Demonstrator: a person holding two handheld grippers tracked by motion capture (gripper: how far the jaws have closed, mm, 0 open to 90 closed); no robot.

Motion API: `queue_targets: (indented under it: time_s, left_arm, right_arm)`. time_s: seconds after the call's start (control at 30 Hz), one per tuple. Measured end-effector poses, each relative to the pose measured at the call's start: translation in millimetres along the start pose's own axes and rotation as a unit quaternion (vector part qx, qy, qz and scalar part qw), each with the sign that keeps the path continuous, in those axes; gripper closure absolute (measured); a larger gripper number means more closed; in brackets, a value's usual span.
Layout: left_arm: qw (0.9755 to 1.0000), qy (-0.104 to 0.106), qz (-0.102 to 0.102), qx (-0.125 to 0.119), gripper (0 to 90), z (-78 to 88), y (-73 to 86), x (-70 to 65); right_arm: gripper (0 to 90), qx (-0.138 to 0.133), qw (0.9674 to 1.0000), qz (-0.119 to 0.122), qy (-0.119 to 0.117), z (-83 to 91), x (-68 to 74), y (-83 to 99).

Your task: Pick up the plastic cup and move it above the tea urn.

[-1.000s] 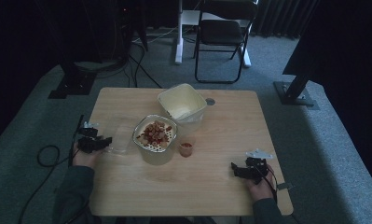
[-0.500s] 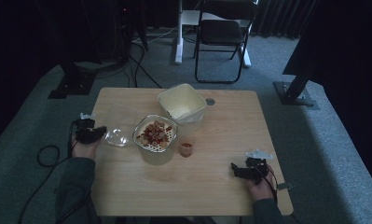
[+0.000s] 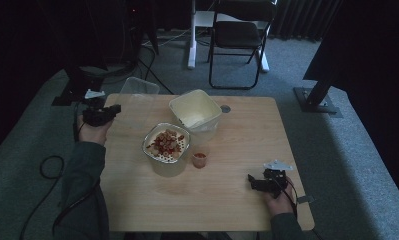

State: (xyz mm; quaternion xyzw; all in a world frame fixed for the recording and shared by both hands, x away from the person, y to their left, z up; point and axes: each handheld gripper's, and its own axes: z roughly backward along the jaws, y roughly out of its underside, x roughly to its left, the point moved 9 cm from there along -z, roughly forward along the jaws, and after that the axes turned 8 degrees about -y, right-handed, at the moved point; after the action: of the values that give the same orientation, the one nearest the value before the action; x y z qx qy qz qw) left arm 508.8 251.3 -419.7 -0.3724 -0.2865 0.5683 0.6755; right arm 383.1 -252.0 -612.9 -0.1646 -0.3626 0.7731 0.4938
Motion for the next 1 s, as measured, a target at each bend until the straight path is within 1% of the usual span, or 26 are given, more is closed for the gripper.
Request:
queue_targets:
  time_s: [0.07,0.1,0.13,0.17,0.23,0.4,0.53,0.67,0.73,0.77,0.8,0.83,0.87,0.9,0.93,0.97,1.0]
  left_arm:
    - [0.9999,0.011,-0.006,-0.004,85.8,-0.3,-9.0,-12.2]
    - [0.9999,0.011,-0.006,-0.004,85.8,-0.3,-9.0,-12.2]
    - [0.9996,0.024,-0.016,-0.006,85.8,-1.0,-17.1,-26.6]
    - [0.9996,0.024,-0.016,-0.006,85.7,-1.0,-17.1,-26.6]
    - [0.9989,0.038,-0.027,-0.01,85.7,-2.0,-23.0,-42.8]
    - [0.9968,0.065,-0.045,-0.015,85.5,-6.1,-34.3,-72.8]
    - [0.9948,0.088,-0.046,-0.021,85.8,-7.8,-43.1,-92.2]
    - [0.9939,0.098,-0.049,-0.016,86.0,-16.1,-46.8,-108.9]
    - [0.9931,0.102,-0.055,-0.013,85.9,-20.2,-47.1,-116.2]
    - [0.9915,0.115,-0.058,-0.016,76.5,-21.1,-47.4,-121.0]
    - [0.989,0.133,-0.06,-0.024,64.9,-20.6,-47.9,-126.2]
    - [0.9881,0.136,-0.062,-0.035,54.3,-19.4,-48.9,-128.5]
    - [0.9872,0.143,-0.056,-0.043,54.3,-17.7,-50.2,-129.5]
    - [0.9866,0.148,-0.047,-0.05,47.4,-15.6,-51.9,-128.7]
    - [0.987,0.146,-0.042,-0.055,47.4,-14.1,-53.2,-126.3]
    - [0.987,0.146,-0.042,-0.055,45.9,-14.1,-53.2,-126.3]
    - [0.9887,0.134,-0.037,-0.057,44.7,-10.7,-54.2,-117.9]
  right_arm:
    - [12.0,0.0,1.0,0.0,0.0,0.0,0.0,0.0]
    - [12.0,0.0,1.0,0.0,0.0,0.0,0.0,0.0]
    - [12.0,0.0,1.0,-0.001,0.0,0.0,0.1,0.0]
    - [12.0,0.0,1.0,-0.001,0.0,0.0,0.1,0.0]
    - [12.0,0.0,1.0,-0.001,0.0,0.0,0.1,0.0]
    - [12.0,0.0,1.0,0.0,0.0,0.0,0.1,0.0]
    - [12.0,0.0,1.0,-0.001,0.0,0.0,0.1,-0.1]
    - [12.0,0.0,1.0,-0.001,0.0,0.0,0.2,0.0]
    - [12.0,0.0,1.0,-0.001,0.0,0.1,0.2,0.1]
    - [12.0,0.0,1.0,0.0,0.0,0.2,0.2,0.1]
    - [12.0,0.0,1.0,0.0,0.0,0.2,0.2,0.1]
    - [12.0,0.0,1.0,-0.001,0.0,0.1,0.4,0.1]
    - [12.0,0.0,1.0,-0.001,0.0,0.1,0.4,0.1]
    - [12.0,0.0,1.0,0.0,0.0,0.2,0.3,0.2]
    - [12.0,0.0,1.0,0.0,0.0,0.2,0.3,0.2]
    - [12.0,0.0,1.0,0.0,0.0,0.2,0.3,0.2]
    - [12.0,0.0,1.0,-0.001,0.0,0.2,0.3,0.2]
